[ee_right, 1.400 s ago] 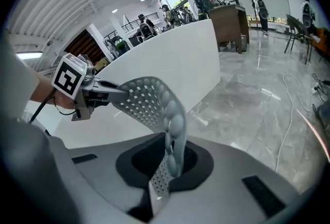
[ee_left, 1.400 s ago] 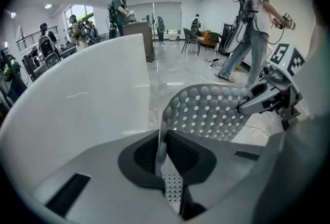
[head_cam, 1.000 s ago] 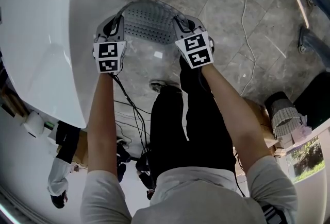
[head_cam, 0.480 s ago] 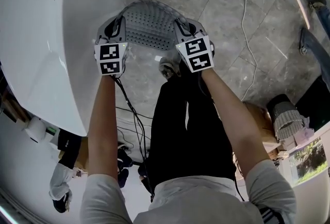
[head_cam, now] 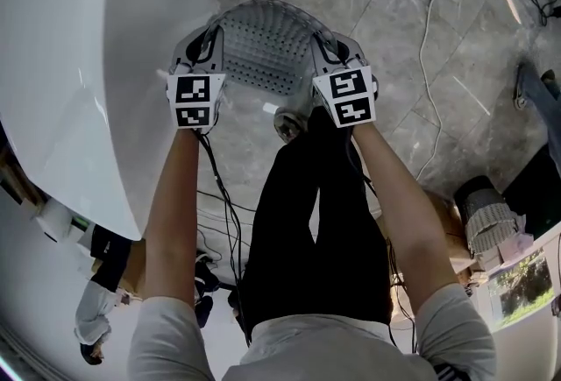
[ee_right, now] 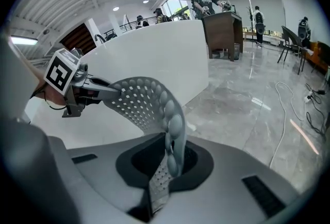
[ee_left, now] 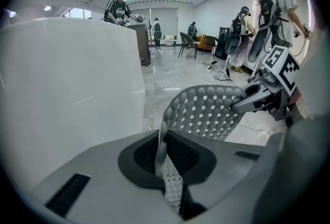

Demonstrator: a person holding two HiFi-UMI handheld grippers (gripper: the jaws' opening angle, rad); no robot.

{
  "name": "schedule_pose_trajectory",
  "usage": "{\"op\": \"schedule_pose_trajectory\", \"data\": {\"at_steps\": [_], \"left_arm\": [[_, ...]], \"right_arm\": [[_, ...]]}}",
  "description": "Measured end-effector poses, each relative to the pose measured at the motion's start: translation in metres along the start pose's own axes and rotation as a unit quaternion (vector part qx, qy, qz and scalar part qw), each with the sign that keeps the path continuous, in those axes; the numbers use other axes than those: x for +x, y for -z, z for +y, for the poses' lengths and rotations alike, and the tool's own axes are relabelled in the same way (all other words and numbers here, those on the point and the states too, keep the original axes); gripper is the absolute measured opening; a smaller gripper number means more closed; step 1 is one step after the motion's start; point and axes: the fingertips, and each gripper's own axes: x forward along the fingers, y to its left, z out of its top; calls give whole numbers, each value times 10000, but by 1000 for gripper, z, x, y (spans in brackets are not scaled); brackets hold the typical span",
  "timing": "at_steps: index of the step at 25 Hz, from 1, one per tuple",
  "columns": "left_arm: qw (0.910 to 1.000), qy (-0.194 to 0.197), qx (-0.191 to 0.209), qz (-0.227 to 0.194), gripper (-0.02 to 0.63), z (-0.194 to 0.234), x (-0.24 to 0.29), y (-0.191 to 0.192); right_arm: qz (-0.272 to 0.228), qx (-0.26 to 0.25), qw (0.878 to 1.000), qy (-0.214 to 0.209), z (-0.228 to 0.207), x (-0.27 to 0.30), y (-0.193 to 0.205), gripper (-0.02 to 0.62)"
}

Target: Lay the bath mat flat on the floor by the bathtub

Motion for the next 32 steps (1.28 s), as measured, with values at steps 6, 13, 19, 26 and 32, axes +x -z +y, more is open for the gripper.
{"op": "schedule_pose_trajectory", "data": {"at_steps": [6,13,19,26,32], "left_arm": [[9998,-15,45,-210,31,0,21,7],[9994,47,85,-329,31,-4,39,23],[9988,190,271,-365,31,-12,54,31],[9983,217,357,-414,31,-15,68,41],[9974,145,457,-542,31,-11,84,44]], "right_arm": [[-144,-82,9997,168,-17,18,9,22],[-222,-90,9994,251,-23,32,28,23],[-223,-98,9992,311,-33,46,40,23],[-145,-207,9988,417,-43,58,58,23],[-257,-328,9981,457,-57,70,60,23]]}}
